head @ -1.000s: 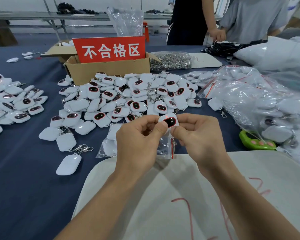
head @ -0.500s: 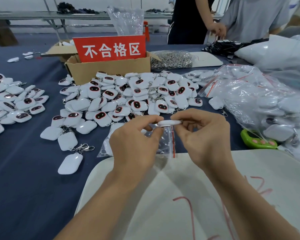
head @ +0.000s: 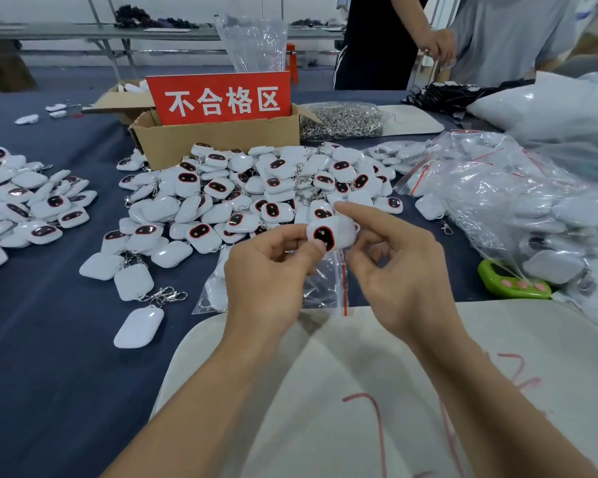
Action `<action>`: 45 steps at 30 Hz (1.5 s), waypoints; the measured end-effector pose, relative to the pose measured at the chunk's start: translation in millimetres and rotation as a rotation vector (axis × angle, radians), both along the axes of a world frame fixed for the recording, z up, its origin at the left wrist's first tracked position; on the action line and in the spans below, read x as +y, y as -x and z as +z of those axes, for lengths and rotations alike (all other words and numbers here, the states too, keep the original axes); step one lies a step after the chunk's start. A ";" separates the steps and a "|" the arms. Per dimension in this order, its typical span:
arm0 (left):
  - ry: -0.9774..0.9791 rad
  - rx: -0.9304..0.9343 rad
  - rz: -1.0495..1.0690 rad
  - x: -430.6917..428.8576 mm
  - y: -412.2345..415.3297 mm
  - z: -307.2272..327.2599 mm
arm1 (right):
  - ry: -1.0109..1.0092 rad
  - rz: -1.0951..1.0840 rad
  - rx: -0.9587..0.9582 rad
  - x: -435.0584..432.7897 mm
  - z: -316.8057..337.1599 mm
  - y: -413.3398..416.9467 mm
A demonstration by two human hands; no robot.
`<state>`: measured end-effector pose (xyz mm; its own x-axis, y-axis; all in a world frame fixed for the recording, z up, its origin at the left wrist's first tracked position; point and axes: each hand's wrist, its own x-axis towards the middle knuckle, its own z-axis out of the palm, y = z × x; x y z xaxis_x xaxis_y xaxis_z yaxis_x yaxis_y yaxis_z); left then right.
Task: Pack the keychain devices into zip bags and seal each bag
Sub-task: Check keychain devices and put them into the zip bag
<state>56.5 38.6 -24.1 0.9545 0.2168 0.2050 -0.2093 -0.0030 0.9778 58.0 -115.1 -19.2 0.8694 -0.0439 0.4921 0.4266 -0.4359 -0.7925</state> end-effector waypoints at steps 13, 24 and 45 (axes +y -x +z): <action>-0.008 -0.090 0.002 6.4 -1.2 5.6 | -0.090 0.136 0.229 4.5 0.4 -1.9; -0.469 -0.104 0.107 -2.6 6.1 -4.8 | -0.221 -0.064 0.412 -11.0 2.6 -9.7; -0.675 -0.078 0.206 -15.2 10.6 -11.1 | -0.152 0.018 0.612 -16.1 -1.1 -17.7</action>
<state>45.9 23.4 -35.2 0.8849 0.1924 0.4241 -0.2088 -0.6502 0.7305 75.7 -131.2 -20.3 0.9928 -0.0568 -0.1053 -0.1175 -0.2965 -0.9478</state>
